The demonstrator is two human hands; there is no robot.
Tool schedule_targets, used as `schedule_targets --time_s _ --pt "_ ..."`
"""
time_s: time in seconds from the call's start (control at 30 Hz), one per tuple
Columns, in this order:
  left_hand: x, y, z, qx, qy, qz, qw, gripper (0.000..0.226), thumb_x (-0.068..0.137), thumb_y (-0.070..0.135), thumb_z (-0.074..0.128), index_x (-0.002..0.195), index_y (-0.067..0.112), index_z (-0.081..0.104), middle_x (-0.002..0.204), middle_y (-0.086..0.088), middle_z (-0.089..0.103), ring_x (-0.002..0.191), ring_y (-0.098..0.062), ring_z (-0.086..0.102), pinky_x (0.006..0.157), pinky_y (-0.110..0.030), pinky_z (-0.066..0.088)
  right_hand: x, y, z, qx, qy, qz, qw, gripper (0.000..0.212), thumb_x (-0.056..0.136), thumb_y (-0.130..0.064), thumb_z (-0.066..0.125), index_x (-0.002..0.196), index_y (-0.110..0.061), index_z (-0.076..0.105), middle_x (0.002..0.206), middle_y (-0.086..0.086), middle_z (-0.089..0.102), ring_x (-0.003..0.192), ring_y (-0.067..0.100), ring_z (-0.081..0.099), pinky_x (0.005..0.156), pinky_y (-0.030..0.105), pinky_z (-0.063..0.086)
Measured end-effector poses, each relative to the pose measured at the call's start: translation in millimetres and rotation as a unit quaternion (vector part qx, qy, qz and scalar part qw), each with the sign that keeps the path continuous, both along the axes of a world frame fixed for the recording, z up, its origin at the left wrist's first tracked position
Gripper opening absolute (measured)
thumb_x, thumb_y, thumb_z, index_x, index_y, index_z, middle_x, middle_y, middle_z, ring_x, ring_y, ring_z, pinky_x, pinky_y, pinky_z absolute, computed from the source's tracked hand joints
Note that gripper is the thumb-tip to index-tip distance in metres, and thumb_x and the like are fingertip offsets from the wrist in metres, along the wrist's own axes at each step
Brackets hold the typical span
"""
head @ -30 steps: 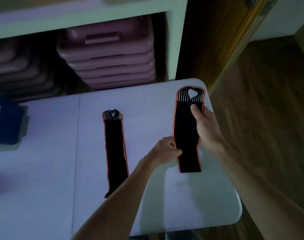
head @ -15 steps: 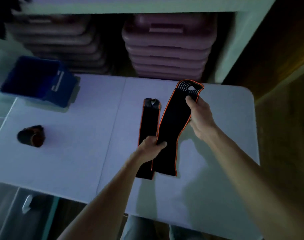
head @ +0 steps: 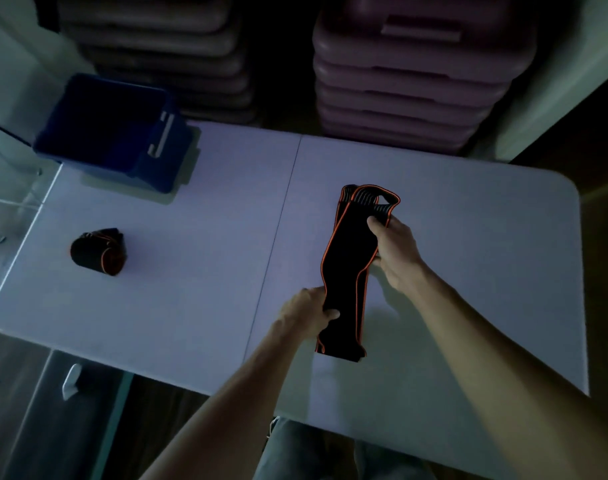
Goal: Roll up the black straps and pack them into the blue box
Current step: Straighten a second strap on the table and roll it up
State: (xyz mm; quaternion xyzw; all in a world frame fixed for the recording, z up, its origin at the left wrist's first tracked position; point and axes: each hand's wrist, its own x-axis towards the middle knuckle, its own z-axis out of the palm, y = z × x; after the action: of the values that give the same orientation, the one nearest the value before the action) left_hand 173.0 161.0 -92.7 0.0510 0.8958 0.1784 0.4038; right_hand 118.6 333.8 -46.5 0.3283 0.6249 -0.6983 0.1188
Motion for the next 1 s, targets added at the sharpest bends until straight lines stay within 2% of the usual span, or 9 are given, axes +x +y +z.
schedule_targets --time_s 0.1,0.23,0.37,0.47,0.6,0.67,0.8,0.93,1.0 --pt "-13 -6 5 -0.043 0.029 -0.05 0.997 0.056 0.088 0.055 0.06 0.123 0.013 0.047 0.119 -0.012 0.062 0.108 -0.034 0.062 0.085 -0.042 0.049 -4 -2 -4 0.028 -0.012 0.002 1.0 0.016 0.095 -0.021 0.054 0.097 -0.022 0.07 0.101 0.006 0.074 0.097 0.025 0.071 0.088 0.044 0.055" --pt "-47 -7 13 0.051 0.102 0.055 0.992 0.046 0.087 0.049 0.061 0.116 0.015 0.05 0.116 -0.009 0.058 0.103 -0.032 0.062 0.083 -0.044 0.052 -14 -6 -9 0.075 -0.029 0.032 0.996 0.014 0.095 -0.021 0.053 0.097 -0.021 0.067 0.097 0.001 0.071 0.091 0.019 0.068 0.084 0.034 0.053" --pt "-93 9 12 0.145 0.117 0.118 0.975 0.034 0.09 0.035 0.061 0.117 0.015 0.056 0.115 -0.007 0.061 0.102 -0.026 0.062 0.081 -0.034 0.049 -31 -6 -20 0.104 -0.046 0.068 0.991 0.016 0.096 -0.017 0.053 0.105 -0.015 0.066 0.091 0.0 0.066 0.074 0.007 0.061 0.061 0.015 0.048" --pt "-118 23 5 0.183 0.097 0.155 0.966 0.029 0.09 0.032 0.062 0.113 0.015 0.059 0.106 -0.004 0.065 0.099 -0.024 0.064 0.078 -0.031 0.049 -45 -3 -32 0.2 -0.059 0.069 0.976 0.012 0.093 -0.022 0.056 0.092 -0.012 0.062 0.073 -0.002 0.06 0.07 0.018 0.059 0.047 0.02 0.04" --pt "-140 39 -5 0.181 0.08 0.177 0.964 0.035 0.091 0.034 0.061 0.118 0.012 0.058 0.107 -0.009 0.069 0.098 -0.028 0.068 0.084 -0.042 0.057 -50 3 -48 0.297 -0.046 -0.023 0.953 0.017 0.091 -0.022 0.06 0.098 -0.007 0.064 0.087 0.008 0.068 0.081 0.024 0.063 0.07 0.032 0.051" --pt "-147 45 -11 0.169 0.086 0.183 0.965 0.037 0.091 0.035 0.061 0.12 0.012 0.058 0.11 -0.01 0.069 0.1 -0.029 0.067 0.085 -0.042 0.057 -50 4 -53 0.321 -0.025 -0.031 0.946 0.014 0.09 -0.019 0.061 0.099 -0.008 0.065 0.088 0.007 0.069 0.08 0.021 0.063 0.071 0.029 0.05" --pt "-156 54 -17 0.152 0.103 0.195 0.963 0.039 0.089 0.036 0.062 0.12 0.013 0.056 0.113 -0.011 0.066 0.102 -0.03 0.066 0.085 -0.046 0.057 -56 5 -60 0.312 -0.001 -0.048 0.949 0.008 0.087 -0.014 0.062 0.09 -0.011 0.069 0.078 0.003 0.069 0.068 0.015 0.059 0.057 0.02 0.04" --pt "-161 57 -20 0.145 0.119 0.212 0.959 0.036 0.089 0.035 0.063 0.118 0.014 0.056 0.113 -0.01 0.064 0.1 -0.028 0.064 0.084 -0.043 0.056 -59 8 -66 0.232 0.008 -0.034 0.972 0.007 0.084 -0.007 0.062 0.086 -0.004 0.068 0.073 0.005 0.062 0.065 0.013 0.051 0.054 0.017 0.036" --pt "-164 57 -21 0.151 0.126 0.219 0.956 0.032 0.088 0.033 0.062 0.114 0.015 0.058 0.111 -0.009 0.064 0.098 -0.027 0.064 0.083 -0.041 0.056 -61 12 -69 0.243 0.006 -0.021 0.97 0.007 0.084 -0.006 0.061 0.085 -0.003 0.068 0.07 0.003 0.06 0.062 0.012 0.05 0.052 0.015 0.034"
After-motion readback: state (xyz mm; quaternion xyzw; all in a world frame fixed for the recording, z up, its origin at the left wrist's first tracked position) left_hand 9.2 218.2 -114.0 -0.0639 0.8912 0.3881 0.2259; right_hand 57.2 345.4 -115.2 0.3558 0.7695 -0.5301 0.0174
